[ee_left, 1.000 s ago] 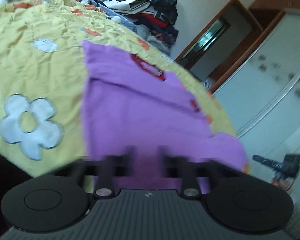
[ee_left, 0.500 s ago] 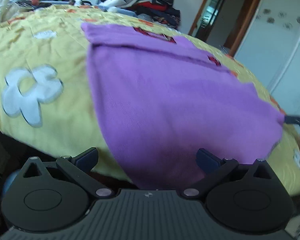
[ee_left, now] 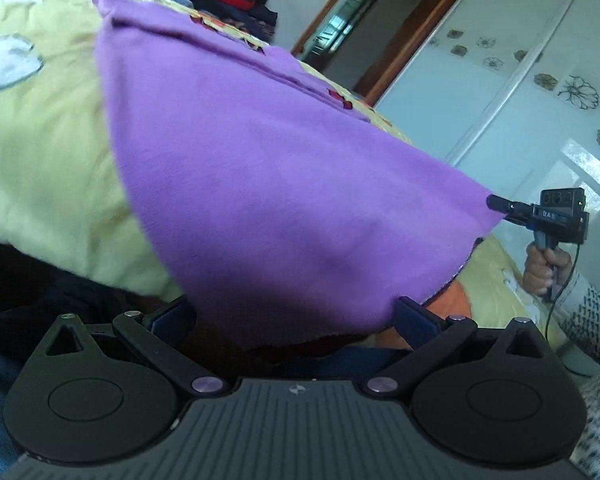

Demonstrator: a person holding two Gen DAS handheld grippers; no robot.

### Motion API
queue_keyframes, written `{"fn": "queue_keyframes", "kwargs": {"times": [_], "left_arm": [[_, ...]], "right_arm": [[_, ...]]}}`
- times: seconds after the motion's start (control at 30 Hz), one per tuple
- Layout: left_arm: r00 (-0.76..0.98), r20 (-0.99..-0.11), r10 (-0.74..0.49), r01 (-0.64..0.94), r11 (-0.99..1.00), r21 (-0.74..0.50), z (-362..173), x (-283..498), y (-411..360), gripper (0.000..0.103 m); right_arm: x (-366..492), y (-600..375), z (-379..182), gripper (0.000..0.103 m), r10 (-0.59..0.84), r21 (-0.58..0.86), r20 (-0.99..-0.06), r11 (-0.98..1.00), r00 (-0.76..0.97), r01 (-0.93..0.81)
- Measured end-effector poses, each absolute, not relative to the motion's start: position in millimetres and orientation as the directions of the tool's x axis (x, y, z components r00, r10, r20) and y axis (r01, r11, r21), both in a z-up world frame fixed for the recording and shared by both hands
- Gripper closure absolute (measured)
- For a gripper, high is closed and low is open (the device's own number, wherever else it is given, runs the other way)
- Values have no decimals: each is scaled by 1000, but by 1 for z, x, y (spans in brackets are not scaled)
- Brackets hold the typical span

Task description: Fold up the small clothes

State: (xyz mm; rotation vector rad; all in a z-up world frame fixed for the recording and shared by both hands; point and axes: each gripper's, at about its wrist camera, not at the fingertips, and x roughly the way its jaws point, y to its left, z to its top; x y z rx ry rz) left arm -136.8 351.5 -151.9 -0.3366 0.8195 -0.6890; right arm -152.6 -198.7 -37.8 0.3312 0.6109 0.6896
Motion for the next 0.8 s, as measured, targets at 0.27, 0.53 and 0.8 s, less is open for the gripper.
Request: {"fn": "queue_keyframes", "kwargs": {"times": [0.27,0.53,0.8], "left_arm": [[484,-435,-759,496,648,-578,-159,-138,375,12],[472,-439,-765,557,644,-524,-149,-155,367,78],[505,-390,-770,524,633,-570,-133,-168,366,97]], "right_arm": [[-150,-193,-49,92,640,488,-444,760,627,-430],[-149,-188,-53,92,625,478,-479,775,617,-414],[-159,-173,-46,93,638,453,-467,767,613,-454]]}}
